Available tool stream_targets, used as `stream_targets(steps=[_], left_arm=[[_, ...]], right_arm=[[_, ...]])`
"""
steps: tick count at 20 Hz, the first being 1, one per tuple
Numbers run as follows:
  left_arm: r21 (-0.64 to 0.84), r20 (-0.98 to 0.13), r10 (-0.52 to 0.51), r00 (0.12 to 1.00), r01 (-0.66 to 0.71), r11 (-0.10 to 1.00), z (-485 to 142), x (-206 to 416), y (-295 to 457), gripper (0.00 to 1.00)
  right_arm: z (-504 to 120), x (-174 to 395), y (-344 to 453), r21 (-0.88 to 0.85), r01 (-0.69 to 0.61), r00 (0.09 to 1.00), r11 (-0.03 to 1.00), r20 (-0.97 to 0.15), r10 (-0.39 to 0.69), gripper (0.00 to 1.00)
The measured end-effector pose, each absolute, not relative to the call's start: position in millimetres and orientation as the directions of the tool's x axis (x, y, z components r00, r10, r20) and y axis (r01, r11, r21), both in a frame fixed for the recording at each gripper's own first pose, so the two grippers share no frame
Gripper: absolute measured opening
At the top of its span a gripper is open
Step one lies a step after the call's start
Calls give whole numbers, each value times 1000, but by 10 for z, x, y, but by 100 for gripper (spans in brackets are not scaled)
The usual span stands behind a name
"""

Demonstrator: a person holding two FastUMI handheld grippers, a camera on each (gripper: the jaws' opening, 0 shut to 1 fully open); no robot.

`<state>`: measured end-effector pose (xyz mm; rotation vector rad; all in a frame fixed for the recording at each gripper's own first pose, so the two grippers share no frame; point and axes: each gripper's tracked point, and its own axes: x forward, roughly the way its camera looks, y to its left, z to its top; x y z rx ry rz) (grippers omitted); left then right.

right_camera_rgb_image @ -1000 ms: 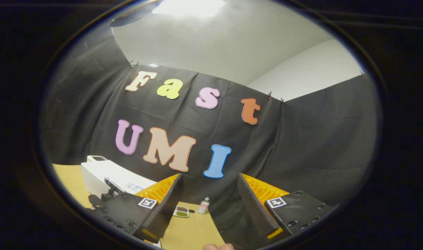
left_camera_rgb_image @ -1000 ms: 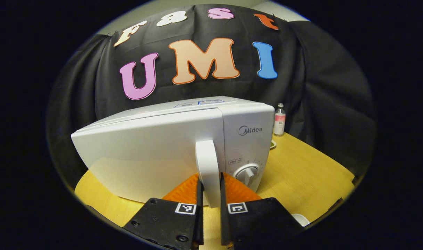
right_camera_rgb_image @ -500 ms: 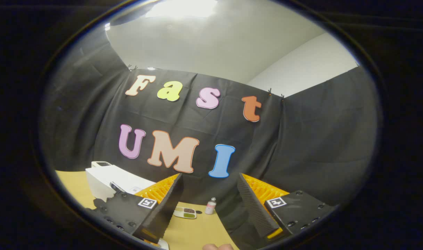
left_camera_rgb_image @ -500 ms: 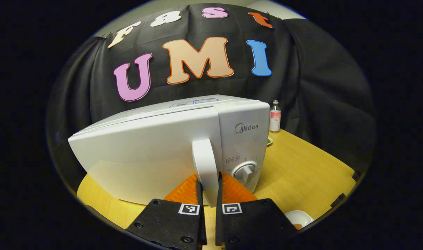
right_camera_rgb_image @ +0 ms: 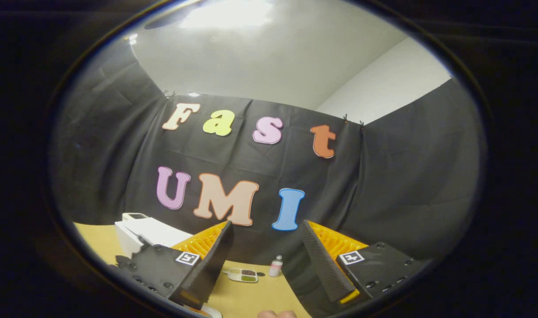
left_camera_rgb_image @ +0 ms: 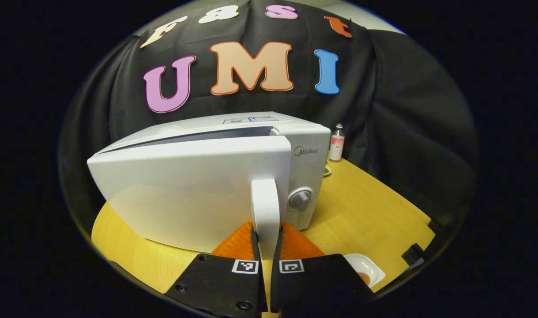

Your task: Open the microwave oven with the left hand, put the food in, and close the microwave oven.

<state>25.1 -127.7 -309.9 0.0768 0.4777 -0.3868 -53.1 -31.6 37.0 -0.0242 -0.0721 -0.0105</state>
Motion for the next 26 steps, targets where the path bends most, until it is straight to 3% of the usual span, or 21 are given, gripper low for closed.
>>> stream_targets(steps=[6, 14, 21, 26], left_arm=[[-15, -475, -318, 821, 354, 935, -3071, -655, -572, 3], [4, -507, -183, 842, 215, 977, -3089, -1161, 289, 4], [7, -533, -39, 845, 50, 999, -3095, -1430, 1425, 3], [-144, -525, -105, 845, 33, 989, -3073, -1425, 1883, 2]], right_arm=[[159, -364, 54, 73, -64, 998, 995, 18, 63, 97], [-61, -330, 876, 150, -199, 977, 968, -40, 207, 97], [-40, -421, 1368, 102, -203, 979, 974, 51, 199, 96], [-243, -571, 1581, 153, -200, 980, 968, 34, 197, 97]])
